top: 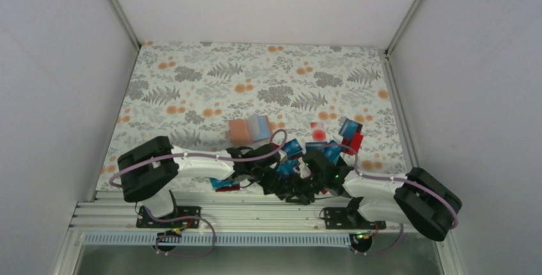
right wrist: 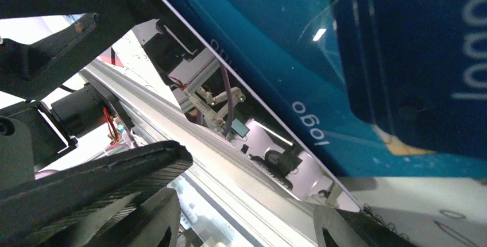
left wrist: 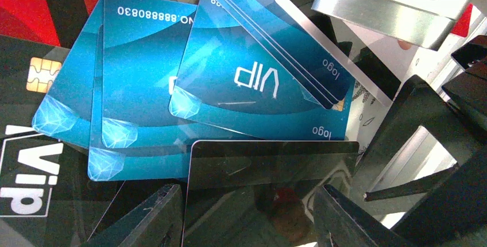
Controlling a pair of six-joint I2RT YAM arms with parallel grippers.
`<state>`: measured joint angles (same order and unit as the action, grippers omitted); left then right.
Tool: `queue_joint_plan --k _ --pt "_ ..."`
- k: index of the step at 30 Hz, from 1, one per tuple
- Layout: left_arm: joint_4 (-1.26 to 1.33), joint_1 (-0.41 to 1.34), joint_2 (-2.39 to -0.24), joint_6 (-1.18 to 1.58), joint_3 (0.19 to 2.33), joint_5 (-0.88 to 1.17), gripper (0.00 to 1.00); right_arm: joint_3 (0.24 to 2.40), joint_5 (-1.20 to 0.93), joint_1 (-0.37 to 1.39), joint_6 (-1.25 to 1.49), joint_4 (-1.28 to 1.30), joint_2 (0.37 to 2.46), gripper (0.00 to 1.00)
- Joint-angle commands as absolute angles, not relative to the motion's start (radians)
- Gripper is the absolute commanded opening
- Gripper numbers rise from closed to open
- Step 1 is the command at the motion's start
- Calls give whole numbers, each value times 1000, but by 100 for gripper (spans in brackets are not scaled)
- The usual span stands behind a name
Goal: Put the credit cards into the card holder
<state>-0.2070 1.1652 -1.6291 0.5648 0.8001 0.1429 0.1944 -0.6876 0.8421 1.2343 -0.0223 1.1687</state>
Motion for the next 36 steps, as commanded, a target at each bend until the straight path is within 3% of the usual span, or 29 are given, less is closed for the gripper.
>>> queue_joint_plan --k 1,12,31,36 --pt "-172 1174 -1641 542 790 197 57 161 -640 853 1302 -65 1200 58" --pt "-102 1174 -1598 545 725 269 55 180 -591 853 1307 -63 1176 49" --pt "-44 1167 -1622 555 711 324 54 325 -468 850 1230 159 996 44" --pt "-33 1150 -1621 573 693 321 53 340 -454 850 1220 163 987 38"
